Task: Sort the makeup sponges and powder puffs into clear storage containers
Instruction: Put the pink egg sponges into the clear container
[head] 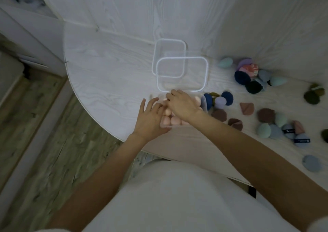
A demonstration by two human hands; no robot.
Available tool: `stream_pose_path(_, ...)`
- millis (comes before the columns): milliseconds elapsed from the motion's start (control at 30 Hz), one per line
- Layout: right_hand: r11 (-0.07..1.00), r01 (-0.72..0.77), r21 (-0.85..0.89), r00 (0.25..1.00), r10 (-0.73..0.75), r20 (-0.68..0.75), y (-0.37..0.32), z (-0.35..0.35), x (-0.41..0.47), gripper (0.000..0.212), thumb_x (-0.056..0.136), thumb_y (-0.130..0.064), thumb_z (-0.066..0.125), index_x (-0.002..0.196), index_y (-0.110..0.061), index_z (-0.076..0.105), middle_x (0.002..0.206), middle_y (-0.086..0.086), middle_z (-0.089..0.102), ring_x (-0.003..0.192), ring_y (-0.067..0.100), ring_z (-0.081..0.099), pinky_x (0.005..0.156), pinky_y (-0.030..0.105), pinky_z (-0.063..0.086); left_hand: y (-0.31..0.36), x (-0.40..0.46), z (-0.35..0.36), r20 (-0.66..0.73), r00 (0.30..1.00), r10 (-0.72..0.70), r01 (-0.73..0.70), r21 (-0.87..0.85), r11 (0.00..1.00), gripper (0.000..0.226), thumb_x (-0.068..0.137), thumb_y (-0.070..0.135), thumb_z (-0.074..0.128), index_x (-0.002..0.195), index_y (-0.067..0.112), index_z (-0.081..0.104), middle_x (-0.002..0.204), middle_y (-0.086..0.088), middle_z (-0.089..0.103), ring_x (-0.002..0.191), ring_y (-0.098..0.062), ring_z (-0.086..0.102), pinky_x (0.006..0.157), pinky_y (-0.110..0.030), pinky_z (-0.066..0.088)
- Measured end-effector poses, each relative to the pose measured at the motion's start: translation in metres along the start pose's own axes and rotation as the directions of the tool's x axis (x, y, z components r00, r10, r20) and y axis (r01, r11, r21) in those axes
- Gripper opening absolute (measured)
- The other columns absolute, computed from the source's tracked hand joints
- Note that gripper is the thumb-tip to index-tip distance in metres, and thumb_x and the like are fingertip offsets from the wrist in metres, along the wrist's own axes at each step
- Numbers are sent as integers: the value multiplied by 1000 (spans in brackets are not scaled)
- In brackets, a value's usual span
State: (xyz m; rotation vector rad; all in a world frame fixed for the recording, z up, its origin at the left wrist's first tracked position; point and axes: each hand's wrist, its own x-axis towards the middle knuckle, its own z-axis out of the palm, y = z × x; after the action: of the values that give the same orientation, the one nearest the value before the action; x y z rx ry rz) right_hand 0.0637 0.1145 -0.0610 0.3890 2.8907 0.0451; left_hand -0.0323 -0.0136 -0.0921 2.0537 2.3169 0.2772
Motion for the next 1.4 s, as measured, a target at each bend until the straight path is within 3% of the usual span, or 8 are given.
stream_pose_path(200, 988, -13, -152, 998, 22, 61, -11, -8, 13, 25, 94, -14, 39, 87, -18, 62, 92, -4, 62, 98, 19, 48, 87, 29, 31, -1, 0, -3, 103, 994, -19, 25, -59, 998, 76, 71, 58, 66, 130, 12, 50, 130, -3, 52, 138, -26, 26, 115, -51, 4)
stream_pose_path(367, 924, -169, 343, 973, 212, -94, 1, 7, -2, 20, 89, -8, 48, 106, -7, 58, 104, 10, 62, 97, 25, 53, 85, 36, 42, -7, -1, 3, 53, 999, -6, 12, -128, 992, 73, 66, 51, 74, 125, 12, 56, 122, -5, 57, 134, -30, 35, 113, -52, 11)
stream_pose_path(667, 974, -99, 202, 995, 98, 14, 4, 13, 1, 27, 93, -15, 46, 114, -15, 63, 111, 1, 62, 107, 18, 49, 92, 32, 42, -11, -3, 5, 5, 998, 58, -56, -197, 979, 82, 62, 48, 79, 129, 8, 52, 123, -9, 58, 132, -32, 38, 109, -55, 20)
stream_pose_path(867, 612, -103, 784, 914, 370, -169, 24, -4, -33, 27, 90, 3, 49, 108, -7, 67, 112, 7, 66, 105, 17, 59, 91, 14, 41, -20, -4, -19, 30, 987, -156, 136, -668, 732, 51, 78, 49, 53, 122, 23, 56, 126, 7, 56, 122, -9, 46, 106, -36, 34)
stream_pose_path(967, 435, -105, 894, 736, 639, -224, 35, -18, -51, 25, 89, 5, 51, 100, -8, 69, 101, 3, 69, 94, 8, 62, 80, 7, 43, -22, 19, -30, -17, 895, -446, 264, -784, 561, 40, 83, 32, 59, 121, 17, 55, 119, 2, 57, 108, -8, 53, 93, -27, 44)
stream_pose_path(1100, 248, -272, 930, 451, 886, -104, 58, -28, -50, 35, 92, -10, 51, 126, -15, 51, 124, 4, 54, 102, 10, 51, 90, 21, 42, -25, 69, -48, 138, 846, -515, 378, -837, 396, 55, 88, 24, 61, 138, 19, 38, 126, 6, 45, 107, -7, 49, 84, -18, 40)
stream_pose_path(1267, -197, -274, 941, 657, 677, 333, 83, -36, -40, 64, 96, -52, 33, 148, -34, 0, 154, 2, 19, 138, 21, 26, 114, 43, 24, -20, 94, -59, 313, 828, -465, 448, -868, 214, 48, 91, 44, 51, 134, 25, 46, 133, 5, 47, 115, -11, 49, 102, -33, 40)
stream_pose_path(1400, -157, -144, 977, 690, 691, 213, 80, -38, -69, 48, 97, -54, 15, 136, -38, 37, 137, 0, 46, 123, 19, 45, 103, 32, 35, -15, 72, -69, 282, 780, -558, 375, -925, 56, 30, 96, 41, 42, 103, 20, 63, 107, 6, 64, 101, -11, 60, 100, -37, 44)
